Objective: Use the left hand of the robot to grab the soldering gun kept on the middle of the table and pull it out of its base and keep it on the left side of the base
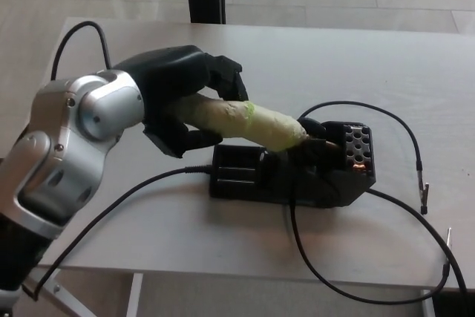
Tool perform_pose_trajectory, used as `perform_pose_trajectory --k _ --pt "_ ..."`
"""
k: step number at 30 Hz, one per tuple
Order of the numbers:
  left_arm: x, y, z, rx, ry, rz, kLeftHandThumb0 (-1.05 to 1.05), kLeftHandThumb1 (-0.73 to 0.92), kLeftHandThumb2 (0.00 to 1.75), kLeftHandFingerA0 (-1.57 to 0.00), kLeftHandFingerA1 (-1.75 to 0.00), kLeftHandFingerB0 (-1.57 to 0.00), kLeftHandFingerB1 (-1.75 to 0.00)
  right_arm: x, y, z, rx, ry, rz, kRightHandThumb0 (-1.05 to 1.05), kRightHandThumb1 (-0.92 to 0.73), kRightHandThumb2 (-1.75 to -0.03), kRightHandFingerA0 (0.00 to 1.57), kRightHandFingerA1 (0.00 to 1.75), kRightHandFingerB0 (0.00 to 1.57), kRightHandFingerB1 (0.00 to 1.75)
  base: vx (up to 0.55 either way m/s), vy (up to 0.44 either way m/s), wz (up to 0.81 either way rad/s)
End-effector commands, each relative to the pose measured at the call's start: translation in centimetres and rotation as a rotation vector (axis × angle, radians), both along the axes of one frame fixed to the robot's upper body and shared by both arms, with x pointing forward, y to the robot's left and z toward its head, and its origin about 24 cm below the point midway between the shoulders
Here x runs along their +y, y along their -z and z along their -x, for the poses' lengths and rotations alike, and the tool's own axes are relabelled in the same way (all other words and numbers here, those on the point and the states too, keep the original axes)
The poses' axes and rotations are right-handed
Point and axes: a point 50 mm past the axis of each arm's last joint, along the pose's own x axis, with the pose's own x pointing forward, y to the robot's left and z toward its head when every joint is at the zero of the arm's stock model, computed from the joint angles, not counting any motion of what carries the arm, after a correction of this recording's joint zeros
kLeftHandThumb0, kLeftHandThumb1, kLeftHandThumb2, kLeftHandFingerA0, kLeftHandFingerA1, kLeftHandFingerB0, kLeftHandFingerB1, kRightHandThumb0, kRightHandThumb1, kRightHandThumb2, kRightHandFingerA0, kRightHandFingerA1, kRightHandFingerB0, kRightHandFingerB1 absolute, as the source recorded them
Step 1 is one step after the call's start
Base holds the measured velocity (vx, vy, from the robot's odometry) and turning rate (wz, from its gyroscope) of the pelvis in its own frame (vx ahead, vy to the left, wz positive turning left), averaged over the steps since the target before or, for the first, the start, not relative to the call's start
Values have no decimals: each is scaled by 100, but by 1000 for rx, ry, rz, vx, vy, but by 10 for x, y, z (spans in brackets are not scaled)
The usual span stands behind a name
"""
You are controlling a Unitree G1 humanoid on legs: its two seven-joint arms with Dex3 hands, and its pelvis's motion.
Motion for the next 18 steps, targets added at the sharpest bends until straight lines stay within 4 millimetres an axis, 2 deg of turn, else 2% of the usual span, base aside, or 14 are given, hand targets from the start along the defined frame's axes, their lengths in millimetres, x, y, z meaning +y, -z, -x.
perform_pose_trajectory --k 1,2,3,6,7,8,9,10,11,15,16,17,18 --pt "10 11 6 -105 67 -94 -17 46 117 -124 -142 -107 -129 -7 -10 1 -5 3 41 -105 -54 -110 126 101 28 157 0 0 0" --pt "12 11 7 -110 67 -89 -15 47 117 -125 -142 -107 -129 -7 -10 1 -2 -2 47 -105 -52 -115 126 101 29 156 0 0 0" --pt "13 11 7 -117 65 -87 -16 47 116 -125 -142 -106 -128 -7 -10 1 -3 6 46 -105 -52 -112 128 102 36 155 0 0 0" --pt "17 8 6 -112 34 -69 -17 51 117 -124 -142 -105 -128 -8 -11 1 -3 16 45 -103 -48 -120 128 100 34 153 0 0 0" --pt "18 6 6 -124 34 -68 -17 50 116 -124 -143 -103 -128 -8 -11 2 -3 24 46 -105 -51 -138 125 102 52 122 0 0 0" --pt "20 4 5 -132 37 -63 -16 48 115 -122 -141 -102 -126 -9 -12 2 -3 21 48 -105 -51 -137 128 103 52 122 0 0 0" --pt "22 1 5 -144 38 -60 -8 56 121 -103 -170 -83 -144 -9 -11 2 -4 21 48 -105 -50 -137 125 100 54 123 0 0 0" --pt "23 -2 4 -152 40 -65 -10 50 115 -91 -175 -82 -152 -9 -11 2 -7 19 50 -103 -49 -135 134 105 54 122 0 0 0" --pt "24 -4 4 -151 39 -68 -17 50 116 -123 -141 -101 -124 -9 -11 2 -6 17 53 -103 -47 -133 131 100 54 122 0 0 0" --pt "33 -17 3 -180 33 -66 -17 48 115 -123 -141 -99 -122 -8 -12 3 -18 12 58 -105 -49 -135 134 97 55 123 0 0 0" --pt "37 -21 3 -200 40 -65 -11 50 109 -92 -175 -80 -152 -9 -13 3 -6 3 68 -105 -51 -136 135 96 53 123 0 0 0" --pt "40 -24 3 -199 34 -40 -12 50 108 -94 -175 -81 -156 -9 -13 3 -17 13 60 -101 -45 -131 138 99 54 123 0 0 7" --pt "50 -30 3 -202 10 -48 -14 56 100 -92 -175 -79 -154 -9 -13 3 -10 12 60 -105 -50 -136 136 101 52 120 0 0 0"
